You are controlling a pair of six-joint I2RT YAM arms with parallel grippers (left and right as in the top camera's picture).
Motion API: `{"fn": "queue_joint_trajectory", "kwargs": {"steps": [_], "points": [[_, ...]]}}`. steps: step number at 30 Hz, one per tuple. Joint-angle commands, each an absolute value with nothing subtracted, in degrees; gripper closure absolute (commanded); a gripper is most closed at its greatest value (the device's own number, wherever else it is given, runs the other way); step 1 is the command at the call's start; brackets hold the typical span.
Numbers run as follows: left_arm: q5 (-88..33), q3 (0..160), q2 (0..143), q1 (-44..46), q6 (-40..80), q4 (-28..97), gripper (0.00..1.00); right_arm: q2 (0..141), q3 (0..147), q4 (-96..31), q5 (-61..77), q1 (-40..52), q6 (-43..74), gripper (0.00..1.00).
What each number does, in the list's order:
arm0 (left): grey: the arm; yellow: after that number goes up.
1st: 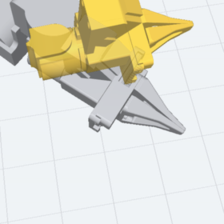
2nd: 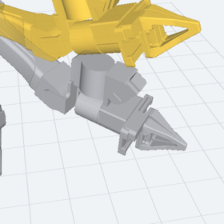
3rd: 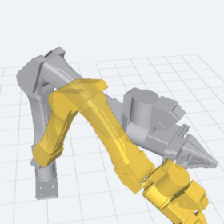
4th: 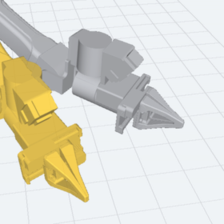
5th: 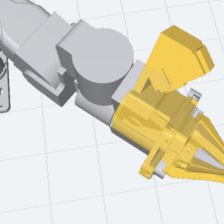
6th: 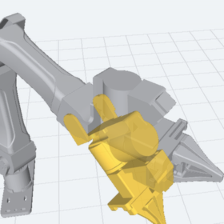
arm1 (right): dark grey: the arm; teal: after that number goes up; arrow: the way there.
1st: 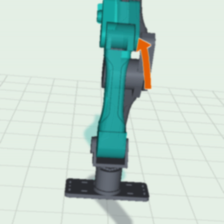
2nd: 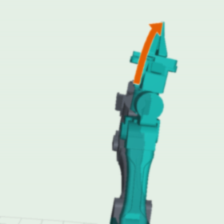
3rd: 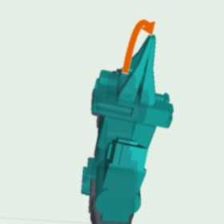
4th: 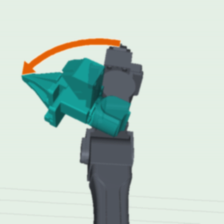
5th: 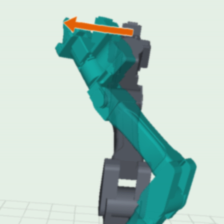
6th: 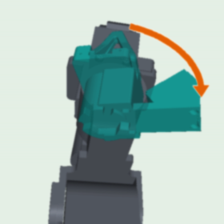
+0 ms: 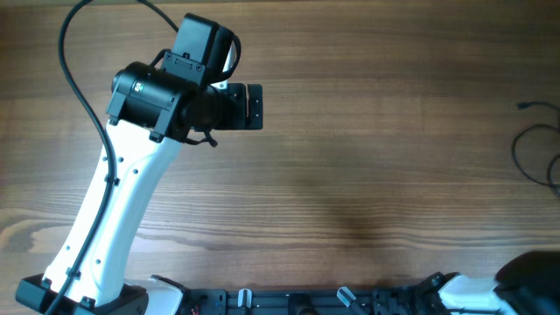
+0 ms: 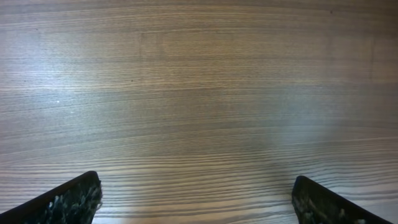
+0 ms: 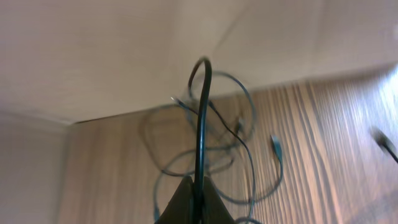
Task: Untangle cables
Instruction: 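Lower the right gripper at the right table edge and release the cables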
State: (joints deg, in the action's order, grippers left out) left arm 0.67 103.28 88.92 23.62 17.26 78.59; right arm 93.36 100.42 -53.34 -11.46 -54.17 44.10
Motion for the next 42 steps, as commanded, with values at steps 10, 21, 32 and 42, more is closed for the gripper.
{"fn": "queue_joint_trajectory", "kwargs": {"steps": [10,21,32,42], "points": [[-0.64,103.07,88.64,23.9,16.75,78.85,0.0,112.73,99.09,-52.01,12.62,-53.84,42.15,0.0],[-0.62,103.07,88.64,23.9,16.73,79.75,0.0,112.73,95.2,-72.6,15.35,-34.87,25.26,0.35],[-0.62,103.07,88.64,23.9,13.67,80.38,0.0,104.33,68.03,-65.89,10.63,-43.11,25.63,0.96],[-0.67,103.07,88.64,23.9,13.69,81.47,0.0,98.94,45.15,-38.41,5.96,-52.62,33.1,0.96]]}}
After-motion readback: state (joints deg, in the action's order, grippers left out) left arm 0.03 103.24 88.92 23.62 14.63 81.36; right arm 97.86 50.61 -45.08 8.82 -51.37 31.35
